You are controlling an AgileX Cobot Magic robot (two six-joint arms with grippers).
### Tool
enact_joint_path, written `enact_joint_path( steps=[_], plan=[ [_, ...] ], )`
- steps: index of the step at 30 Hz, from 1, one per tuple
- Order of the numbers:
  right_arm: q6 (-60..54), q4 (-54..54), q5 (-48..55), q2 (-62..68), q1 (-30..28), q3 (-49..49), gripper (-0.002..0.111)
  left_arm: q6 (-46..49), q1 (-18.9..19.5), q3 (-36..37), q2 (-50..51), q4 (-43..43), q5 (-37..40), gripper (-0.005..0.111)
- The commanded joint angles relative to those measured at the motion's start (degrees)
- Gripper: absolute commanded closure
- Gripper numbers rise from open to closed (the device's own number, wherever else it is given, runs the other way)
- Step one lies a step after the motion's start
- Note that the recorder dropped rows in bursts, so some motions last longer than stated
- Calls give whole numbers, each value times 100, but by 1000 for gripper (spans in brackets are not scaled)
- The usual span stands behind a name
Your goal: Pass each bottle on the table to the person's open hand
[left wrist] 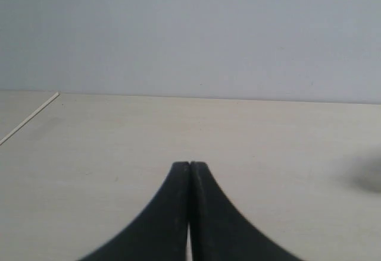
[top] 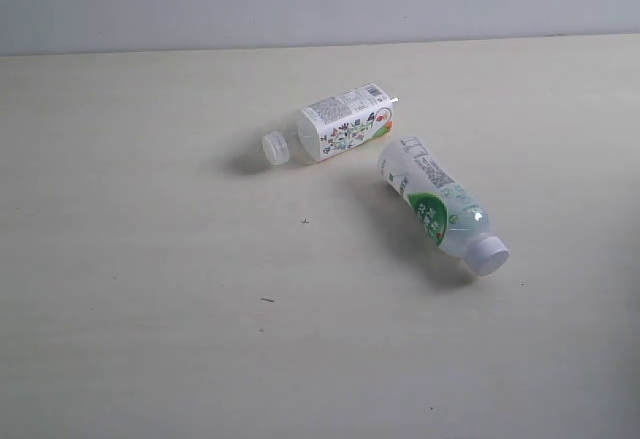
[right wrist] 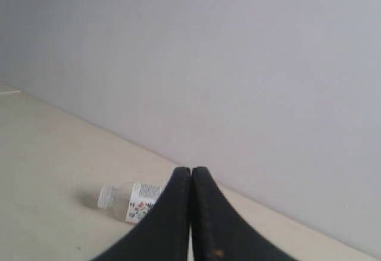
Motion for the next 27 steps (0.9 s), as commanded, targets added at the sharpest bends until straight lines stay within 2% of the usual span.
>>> enact_joint_path(
  steps=[1,3,17,20,23,27],
  plan=[
    [-26,-107,439,-26,7,37,108,6,-22,1,-28,-51,11,107],
    [-12,-81,746,-26,7,37,108,6,-22,1,-28,-51,11,107],
    [-12,-23,484,-26,7,37,108,6,-22,1,-28,-51,11,107],
    [-23,-23,-27,-26,7,37,106,6,-22,1,-28,-51,11,107],
    [-23,-23,-457,-26,7,37,98,6,-22,1,-28,-51,11,107],
    [47,107,707,-26,7,37,96,6,-22,1,-28,-51,11,107]
  ],
)
